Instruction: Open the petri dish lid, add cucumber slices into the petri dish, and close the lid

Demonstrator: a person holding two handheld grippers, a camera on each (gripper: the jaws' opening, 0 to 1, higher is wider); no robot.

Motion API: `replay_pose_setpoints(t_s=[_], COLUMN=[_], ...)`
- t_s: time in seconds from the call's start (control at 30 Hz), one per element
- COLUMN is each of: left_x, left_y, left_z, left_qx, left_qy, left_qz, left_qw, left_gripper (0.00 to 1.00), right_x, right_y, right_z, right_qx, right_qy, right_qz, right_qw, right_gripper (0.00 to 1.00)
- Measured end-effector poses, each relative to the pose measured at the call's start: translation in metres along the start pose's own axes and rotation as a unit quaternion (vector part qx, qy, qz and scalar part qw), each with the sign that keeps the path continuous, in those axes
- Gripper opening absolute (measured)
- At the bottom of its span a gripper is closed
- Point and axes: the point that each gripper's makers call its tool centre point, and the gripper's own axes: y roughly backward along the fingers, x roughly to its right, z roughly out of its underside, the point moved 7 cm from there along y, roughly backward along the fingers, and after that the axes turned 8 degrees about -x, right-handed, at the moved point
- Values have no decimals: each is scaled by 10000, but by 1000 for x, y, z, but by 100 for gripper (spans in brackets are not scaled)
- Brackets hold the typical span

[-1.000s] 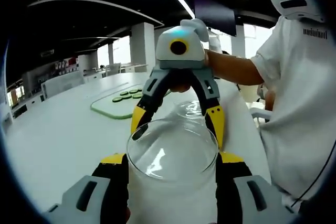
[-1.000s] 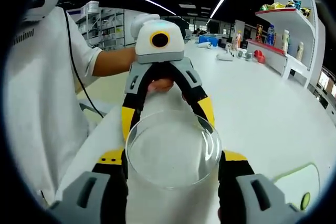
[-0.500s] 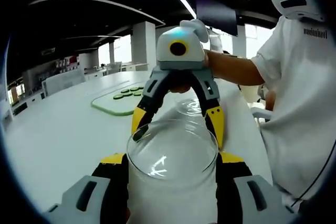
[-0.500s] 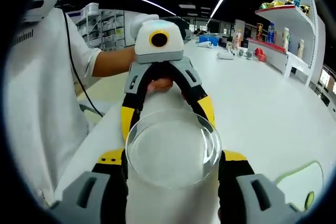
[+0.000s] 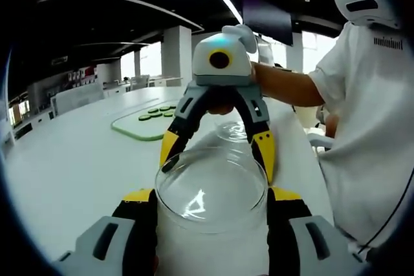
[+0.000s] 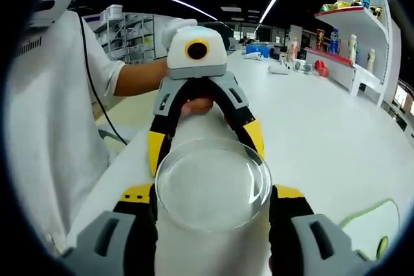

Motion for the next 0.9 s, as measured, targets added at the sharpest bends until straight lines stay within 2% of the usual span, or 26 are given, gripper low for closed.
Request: replay_pose_setpoints(t_s=[0.23,0.37,0.67,0.9], left_x=[2,3,-3,2], left_y=[1,3,15,16], left_z=[1,-1,-14,-29], left_qx=[59,194,669,812], left_qy=[-13,1,165,127], left_qz=[12,-35,-506,-706], left_qw=[10000,9998,9963,9941], left_gripper=[71,72,72,72], right_x=[1,2,1,1], right_y=[2,8,28,49], right_z=[1,-2,-7,-8], right_qx=[27,228,639,945], right_qy=[-49,-157,-293,-391], right_qz=[86,130,421,813], right_qw=[9999,9995,9966,9914], right_gripper=[72,73,75,75])
